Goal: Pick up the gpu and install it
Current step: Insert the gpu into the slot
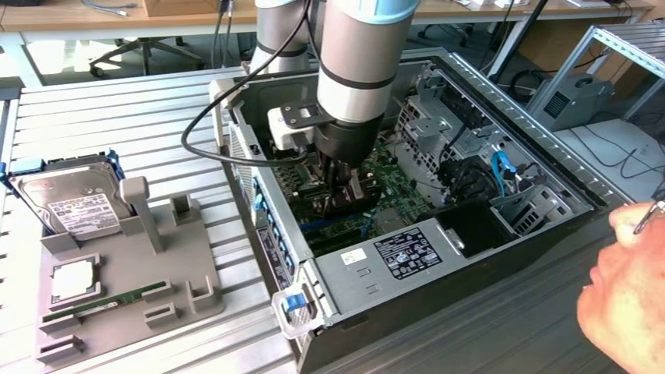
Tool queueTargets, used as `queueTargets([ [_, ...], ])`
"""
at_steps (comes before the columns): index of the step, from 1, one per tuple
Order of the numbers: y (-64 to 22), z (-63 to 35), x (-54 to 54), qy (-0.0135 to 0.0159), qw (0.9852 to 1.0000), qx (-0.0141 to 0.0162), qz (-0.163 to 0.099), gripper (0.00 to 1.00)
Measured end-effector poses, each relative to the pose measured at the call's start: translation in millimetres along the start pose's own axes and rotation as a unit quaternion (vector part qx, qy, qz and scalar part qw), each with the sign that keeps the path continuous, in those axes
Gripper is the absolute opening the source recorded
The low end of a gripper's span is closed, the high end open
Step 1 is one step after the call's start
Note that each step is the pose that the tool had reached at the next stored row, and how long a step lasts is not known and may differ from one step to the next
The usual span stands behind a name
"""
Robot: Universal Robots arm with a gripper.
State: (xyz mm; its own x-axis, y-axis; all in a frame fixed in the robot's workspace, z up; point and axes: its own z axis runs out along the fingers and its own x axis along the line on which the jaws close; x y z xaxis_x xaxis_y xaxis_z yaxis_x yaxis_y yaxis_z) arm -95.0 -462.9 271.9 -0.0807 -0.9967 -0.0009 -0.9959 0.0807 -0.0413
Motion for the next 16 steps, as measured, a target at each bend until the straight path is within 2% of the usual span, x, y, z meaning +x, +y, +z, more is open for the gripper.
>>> queueTargets([
  [8, 2.6, 6.4, -1.1, 0.0004, 1.0, 0.0, 0.005, 0.27],
  [16, 3.3, 7.5, -1.1, 0.0003, 1.0, 0.0, 0.005, 0.27],
])
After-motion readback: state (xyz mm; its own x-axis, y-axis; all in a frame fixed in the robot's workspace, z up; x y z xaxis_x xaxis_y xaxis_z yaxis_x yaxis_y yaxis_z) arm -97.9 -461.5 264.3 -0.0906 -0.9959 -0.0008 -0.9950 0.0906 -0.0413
